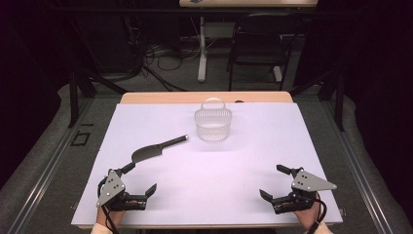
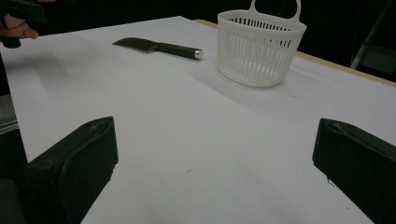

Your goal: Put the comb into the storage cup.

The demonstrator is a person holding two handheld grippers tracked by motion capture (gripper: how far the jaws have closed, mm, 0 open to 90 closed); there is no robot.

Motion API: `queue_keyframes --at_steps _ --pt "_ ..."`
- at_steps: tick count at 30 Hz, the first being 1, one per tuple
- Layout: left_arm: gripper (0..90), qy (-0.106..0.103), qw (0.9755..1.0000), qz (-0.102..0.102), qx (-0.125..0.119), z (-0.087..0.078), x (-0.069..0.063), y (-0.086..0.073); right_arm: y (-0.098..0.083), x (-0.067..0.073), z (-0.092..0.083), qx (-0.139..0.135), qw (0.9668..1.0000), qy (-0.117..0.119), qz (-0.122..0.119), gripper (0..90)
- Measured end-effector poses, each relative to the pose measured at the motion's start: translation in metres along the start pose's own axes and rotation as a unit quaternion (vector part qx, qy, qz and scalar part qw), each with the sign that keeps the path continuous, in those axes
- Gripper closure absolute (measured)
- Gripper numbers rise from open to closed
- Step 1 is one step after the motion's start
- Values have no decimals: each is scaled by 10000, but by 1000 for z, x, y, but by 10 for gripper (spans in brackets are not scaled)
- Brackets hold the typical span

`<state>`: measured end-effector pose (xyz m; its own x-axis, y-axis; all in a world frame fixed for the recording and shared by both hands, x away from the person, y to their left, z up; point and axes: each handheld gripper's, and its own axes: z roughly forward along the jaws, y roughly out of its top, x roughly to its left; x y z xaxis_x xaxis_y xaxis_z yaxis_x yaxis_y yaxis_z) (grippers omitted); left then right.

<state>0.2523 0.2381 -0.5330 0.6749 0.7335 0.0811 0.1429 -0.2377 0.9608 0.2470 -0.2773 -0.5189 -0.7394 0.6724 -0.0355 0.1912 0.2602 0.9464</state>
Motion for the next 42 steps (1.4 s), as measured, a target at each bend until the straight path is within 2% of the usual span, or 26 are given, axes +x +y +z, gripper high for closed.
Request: queue_keyframes --at_steps 7,14,19,24,39,42 --pt "2 20 10000 -5 93 5 2 1 -2 0 -1 38 10000 -6 -10 0" --pt "3 84 9996 -91 234 14 4 4 -4 -1 4 82 10000 1 -22 0" --pt "4 109 9995 -80 276 18 5 7 -4 -2 6 131 9999 40 -24 0" --pt "4 171 9994 -208 212 23 10 10 -3 -2 8 140 9999 54 -56 0" --pt "10 275 9980 -175 539 48 18 23 -2 -3 13 184 9997 113 -64 0" --pt "11 314 9978 -115 574 54 20 25 -2 -2 13 183 9998 90 -84 0"
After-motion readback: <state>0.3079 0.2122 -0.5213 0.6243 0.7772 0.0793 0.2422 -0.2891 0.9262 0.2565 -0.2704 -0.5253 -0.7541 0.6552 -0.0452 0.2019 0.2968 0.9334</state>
